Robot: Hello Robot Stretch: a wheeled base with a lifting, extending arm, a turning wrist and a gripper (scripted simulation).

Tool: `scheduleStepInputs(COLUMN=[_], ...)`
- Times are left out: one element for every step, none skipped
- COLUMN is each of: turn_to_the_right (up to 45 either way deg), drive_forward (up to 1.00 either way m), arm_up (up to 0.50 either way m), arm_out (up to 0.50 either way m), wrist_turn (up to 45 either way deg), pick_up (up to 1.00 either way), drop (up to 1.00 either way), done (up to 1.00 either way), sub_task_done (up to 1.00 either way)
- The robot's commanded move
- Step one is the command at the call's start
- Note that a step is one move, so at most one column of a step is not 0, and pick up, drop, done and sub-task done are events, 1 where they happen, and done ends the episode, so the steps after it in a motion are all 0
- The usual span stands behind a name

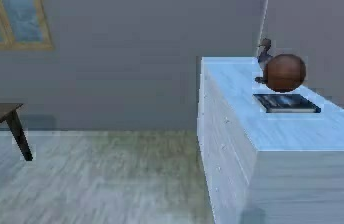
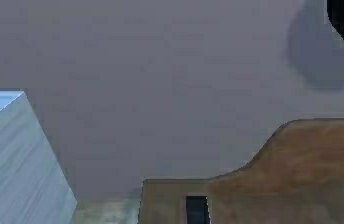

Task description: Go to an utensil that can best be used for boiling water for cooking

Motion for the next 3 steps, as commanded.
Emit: scheduleStepInputs(turn_to_the_right=[-45.0,-45.0,-45.0], drive_forward=[0.0,0.0,0.0], arm_up=[0.0,0.0,0.0], arm_out=[0.0,0.0,0.0], wrist_turn=[0.0,0.0,0.0], pick_up=[0.0,0.0,0.0], drop=[0.0,0.0,0.0], done=[0.0,0.0,0.0], sub_task_done=[0.0,0.0,0.0])
